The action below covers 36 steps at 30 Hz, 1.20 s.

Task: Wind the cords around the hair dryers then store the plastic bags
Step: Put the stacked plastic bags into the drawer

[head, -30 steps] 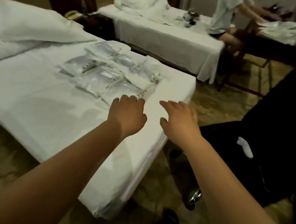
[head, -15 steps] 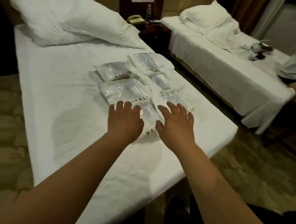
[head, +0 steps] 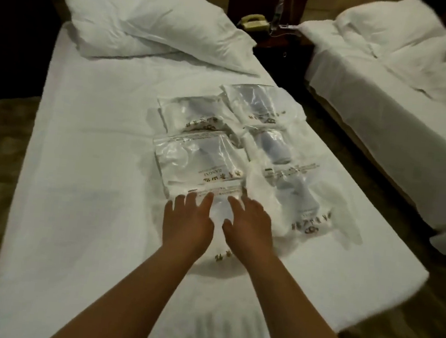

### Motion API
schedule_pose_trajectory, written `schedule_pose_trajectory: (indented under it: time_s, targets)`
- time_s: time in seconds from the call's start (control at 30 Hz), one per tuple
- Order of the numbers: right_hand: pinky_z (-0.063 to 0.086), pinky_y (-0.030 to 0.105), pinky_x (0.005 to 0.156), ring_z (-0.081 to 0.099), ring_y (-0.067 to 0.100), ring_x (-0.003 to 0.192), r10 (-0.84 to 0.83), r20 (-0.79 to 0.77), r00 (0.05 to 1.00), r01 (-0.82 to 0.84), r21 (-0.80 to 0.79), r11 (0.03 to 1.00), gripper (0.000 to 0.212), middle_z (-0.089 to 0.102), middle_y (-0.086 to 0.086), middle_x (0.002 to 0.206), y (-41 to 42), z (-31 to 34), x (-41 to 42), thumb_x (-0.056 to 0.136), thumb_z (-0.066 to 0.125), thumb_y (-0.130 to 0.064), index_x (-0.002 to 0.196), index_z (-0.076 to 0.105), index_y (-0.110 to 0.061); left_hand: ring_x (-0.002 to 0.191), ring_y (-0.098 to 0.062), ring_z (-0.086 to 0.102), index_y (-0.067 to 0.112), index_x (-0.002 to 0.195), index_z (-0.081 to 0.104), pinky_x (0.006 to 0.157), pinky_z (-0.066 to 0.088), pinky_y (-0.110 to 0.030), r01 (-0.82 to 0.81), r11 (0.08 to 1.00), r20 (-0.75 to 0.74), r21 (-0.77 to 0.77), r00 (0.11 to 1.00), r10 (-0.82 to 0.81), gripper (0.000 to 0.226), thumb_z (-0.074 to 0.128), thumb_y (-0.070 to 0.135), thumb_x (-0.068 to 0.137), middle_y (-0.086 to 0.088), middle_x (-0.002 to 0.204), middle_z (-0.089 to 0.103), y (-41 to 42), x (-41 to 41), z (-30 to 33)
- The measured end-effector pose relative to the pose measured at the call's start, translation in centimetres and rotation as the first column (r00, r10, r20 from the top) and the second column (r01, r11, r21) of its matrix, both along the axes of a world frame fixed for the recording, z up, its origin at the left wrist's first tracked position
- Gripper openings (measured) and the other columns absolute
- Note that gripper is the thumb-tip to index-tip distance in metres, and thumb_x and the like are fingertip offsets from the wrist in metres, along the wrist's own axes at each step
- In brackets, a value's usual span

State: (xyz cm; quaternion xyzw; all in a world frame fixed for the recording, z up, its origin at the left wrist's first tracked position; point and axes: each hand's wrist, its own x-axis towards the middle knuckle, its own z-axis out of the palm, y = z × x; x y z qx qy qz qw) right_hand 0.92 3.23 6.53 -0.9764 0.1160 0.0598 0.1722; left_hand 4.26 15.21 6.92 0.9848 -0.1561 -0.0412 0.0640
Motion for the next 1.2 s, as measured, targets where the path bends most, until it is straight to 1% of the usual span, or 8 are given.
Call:
schedule_pose_trajectory:
  time_s: [0.17, 0.37, 0.53, 0.63, 0.8, 0.9, 1.07, 1.2]
  targets:
    - [0.021, 0.035, 0.114, 0.017, 0.024, 0.143, 0.093, -0.096, 0.991, -0.087, 0.072, 0.994, 0.062, 0.009, 0.007, 0.158, -5.4, -9.0, 4.9, 0.097, 0.041, -0.034, 0.150, 0.011, -0.022, 0.142, -0.032, 0.016, 0.035, 0.150, 0.006, 0.115, 0.018, -0.045, -0.248, 0.968, -0.186, 0.044, 0.950, 0.252, 0.060, 0.035, 0.043, 0.098, -0.007, 0.157, 0.011, -4.3, 1.9, -8.4]
    - [0.022, 0.039, 0.113, 0.022, 0.031, 0.139, 0.182, -0.174, 0.968, -0.139, 0.233, 0.963, 0.064, 0.016, 0.011, 0.154, -8.4, -17.7, 8.6, 0.092, 0.047, -0.035, 0.147, 0.015, -0.025, 0.141, -0.046, 0.004, 0.044, 0.147, -0.002, 0.110, 0.017, -0.061, -0.552, 0.828, -0.416, 0.096, 0.734, 0.537, 0.075, 0.037, 0.068, 0.087, -0.007, 0.157, -0.012, -5.6, 3.9, -17.1]
    - [0.025, 0.045, 0.114, 0.023, 0.028, 0.140, -0.040, -0.145, 0.989, 0.105, 0.478, 0.872, 0.103, 0.018, 0.006, 0.154, -10.1, -20.7, 9.5, 0.076, 0.063, -0.058, 0.146, -0.010, -0.038, 0.133, -0.044, 0.025, 0.047, 0.146, -0.001, 0.105, 0.031, -0.055, -0.723, 0.689, -0.501, -0.035, 0.610, 0.615, 0.090, 0.053, 0.070, 0.077, -0.009, 0.155, -0.010, -5.9, 4.4, -20.2]
    - [0.021, 0.046, 0.115, 0.016, 0.027, 0.143, -0.135, -0.177, 0.975, 0.205, 0.480, 0.853, 0.117, 0.014, 0.005, 0.156, -10.3, -21.5, 10.0, 0.066, 0.069, -0.062, 0.145, -0.015, -0.041, 0.134, -0.045, 0.023, 0.042, 0.147, -0.006, 0.105, 0.028, -0.055, -0.812, 0.577, -0.536, -0.083, 0.525, 0.662, 0.102, 0.061, 0.067, 0.075, -0.014, 0.155, -0.007, -5.9, 5.4, -20.5]
    - [0.030, 0.037, 0.109, 0.038, 0.023, 0.134, -0.176, -0.208, 0.962, 0.263, 0.536, 0.802, 0.120, 0.046, 0.000, 0.142, -10.2, -21.6, 10.7, 0.056, 0.071, -0.068, 0.146, -0.003, -0.038, 0.128, -0.040, 0.036, 0.036, 0.148, 0.010, 0.104, 0.036, -0.043, -0.814, 0.522, -0.645, -0.256, 0.546, 0.534, 0.094, 0.071, 0.044, 0.078, -0.023, 0.144, 0.024, -4.6, 6.4, -20.9]
    - [0.031, 0.033, 0.108, 0.037, 0.025, 0.135, -0.153, -0.148, 0.977, 0.207, 0.490, 0.847, 0.116, 0.038, 0.002, 0.147, -9.6, -20.6, 10.4, 0.063, 0.074, -0.059, 0.149, 0.002, -0.030, 0.114, -0.037, 0.050, 0.038, 0.145, 0.022, 0.098, 0.044, -0.044, -0.793, 0.472, -0.685, -0.385, 0.588, 0.430, 0.083, 0.072, 0.023, 0.080, -0.018, 0.136, 0.042, -4.0, 6.2, -20.9]
    - [0.041, 0.030, 0.098, 0.053, 0.025, 0.118, 0.050, -0.375, 0.926, 0.171, 0.532, 0.829, 0.062, 0.059, 0.007, 0.128, -8.9, -19.3, 9.6, 0.077, 0.070, -0.046, 0.129, 0.052, -0.018, 0.103, -0.033, 0.053, 0.039, 0.128, 0.040, 0.076, 0.051, -0.038, -0.873, 0.162, -0.868, -0.460, 0.480, 0.128, 0.066, 0.051, -0.008, 0.083, -0.014, 0.129, 0.045, -2.6, 4.6, -18.9]
    - [0.029, 0.040, 0.111, 0.034, 0.027, 0.133, 0.032, -0.334, 0.942, 0.114, 0.408, 0.906, 0.084, 0.035, 0.005, 0.145, -8.2, -19.5, 7.0, 0.062, 0.056, -0.078, 0.134, 0.044, -0.036, 0.101, -0.038, 0.054, 0.041, 0.114, 0.048, 0.074, 0.052, -0.041, -0.907, 0.009, -0.905, -0.422, 0.422, 0.047, 0.061, 0.046, -0.011, 0.082, -0.009, 0.115, 0.050, -0.8, 1.6, -18.6]
